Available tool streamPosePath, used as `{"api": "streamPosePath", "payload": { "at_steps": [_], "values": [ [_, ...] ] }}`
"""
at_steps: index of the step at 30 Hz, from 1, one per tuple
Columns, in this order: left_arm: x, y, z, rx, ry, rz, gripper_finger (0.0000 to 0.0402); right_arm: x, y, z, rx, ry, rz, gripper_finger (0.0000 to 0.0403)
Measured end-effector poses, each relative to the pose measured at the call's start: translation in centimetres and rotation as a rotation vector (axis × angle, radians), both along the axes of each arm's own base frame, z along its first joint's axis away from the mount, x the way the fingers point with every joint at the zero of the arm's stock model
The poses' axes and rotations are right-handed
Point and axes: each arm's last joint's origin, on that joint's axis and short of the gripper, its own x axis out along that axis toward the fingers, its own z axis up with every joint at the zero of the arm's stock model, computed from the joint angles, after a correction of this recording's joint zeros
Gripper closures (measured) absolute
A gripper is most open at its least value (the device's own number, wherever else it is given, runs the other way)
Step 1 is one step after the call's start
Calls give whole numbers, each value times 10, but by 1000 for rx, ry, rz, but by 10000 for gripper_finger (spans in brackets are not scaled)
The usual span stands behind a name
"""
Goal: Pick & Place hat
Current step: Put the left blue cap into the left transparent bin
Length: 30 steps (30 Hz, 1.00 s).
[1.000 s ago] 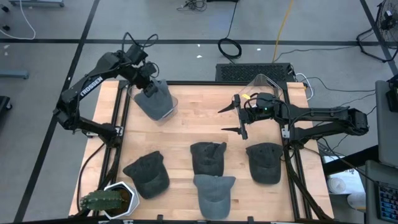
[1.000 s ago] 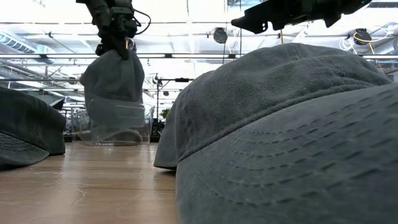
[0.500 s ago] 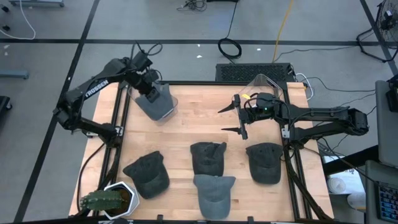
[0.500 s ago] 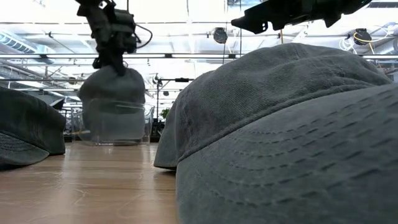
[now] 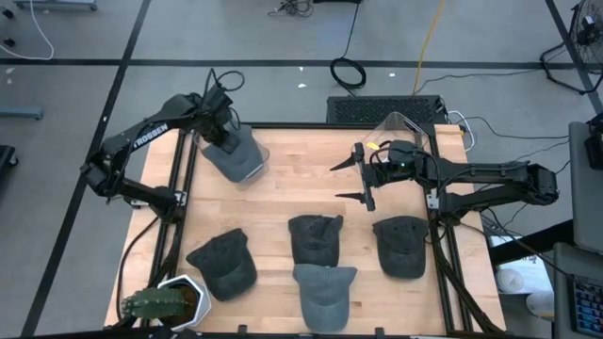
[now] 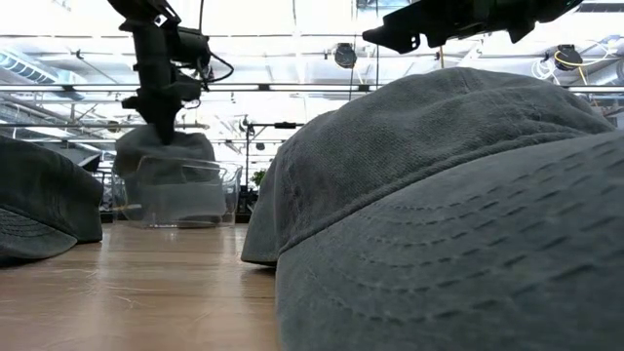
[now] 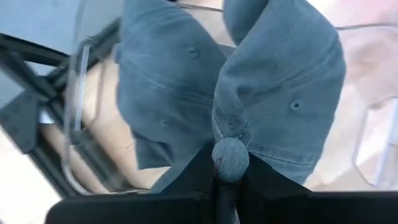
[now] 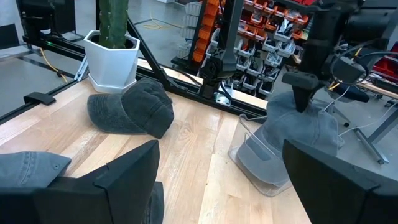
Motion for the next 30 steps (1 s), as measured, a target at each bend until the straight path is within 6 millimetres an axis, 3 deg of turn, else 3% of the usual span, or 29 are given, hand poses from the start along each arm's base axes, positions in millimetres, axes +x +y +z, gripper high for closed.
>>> {"api": "streamPosePath", "payload": {
  "at_steps": [13,24,30],
  "values": [
    [-2,1,0,38,42,82,363,0,0,0,7,1,-1,74],
    [-9,-5,6,6,118,95,155,0,0,0,7,1,-2,74],
    [-18,-13,26,96,97,117,82,0,0,0,7,1,-2,74]
  ]
}}
